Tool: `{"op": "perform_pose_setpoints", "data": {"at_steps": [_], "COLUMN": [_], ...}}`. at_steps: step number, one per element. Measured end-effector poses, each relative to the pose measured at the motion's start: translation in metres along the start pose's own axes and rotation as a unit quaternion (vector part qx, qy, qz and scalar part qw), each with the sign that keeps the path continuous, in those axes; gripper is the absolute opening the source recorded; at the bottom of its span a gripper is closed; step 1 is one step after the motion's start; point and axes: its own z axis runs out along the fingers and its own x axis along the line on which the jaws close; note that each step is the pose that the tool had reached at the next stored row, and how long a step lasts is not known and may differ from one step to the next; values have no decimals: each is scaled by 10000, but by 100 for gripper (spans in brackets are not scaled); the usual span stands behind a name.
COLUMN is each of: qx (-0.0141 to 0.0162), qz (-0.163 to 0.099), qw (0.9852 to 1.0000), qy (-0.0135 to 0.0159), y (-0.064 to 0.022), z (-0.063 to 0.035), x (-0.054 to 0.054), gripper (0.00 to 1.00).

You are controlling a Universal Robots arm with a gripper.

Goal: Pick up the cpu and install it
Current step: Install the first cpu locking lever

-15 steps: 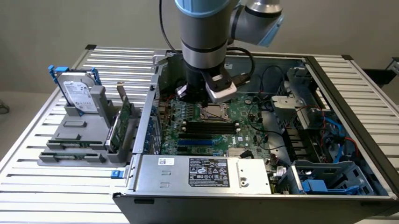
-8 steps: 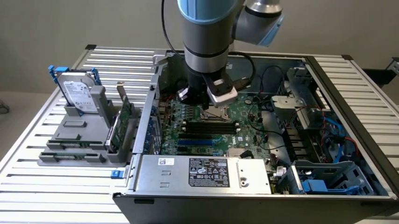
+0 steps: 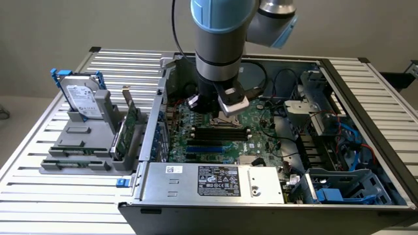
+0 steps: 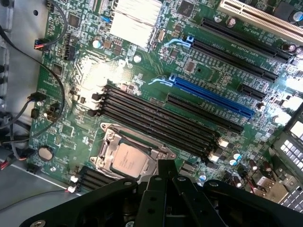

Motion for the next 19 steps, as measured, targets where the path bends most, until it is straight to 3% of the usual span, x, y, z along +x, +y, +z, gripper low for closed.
{"op": "perform_pose_setpoints", "data": {"at_steps": [6, 7, 13, 19], "qx": [31, 32, 39, 139], "qz": [94, 107, 171, 216], "qw": [9999, 9999, 9998, 9997], "qy": [-89, -92, -76, -40], "y": [11, 11, 10, 13], "z": [55, 59, 71, 77], "x": [-1, 0, 0, 3], "gripper": [11, 11, 11, 11]}}
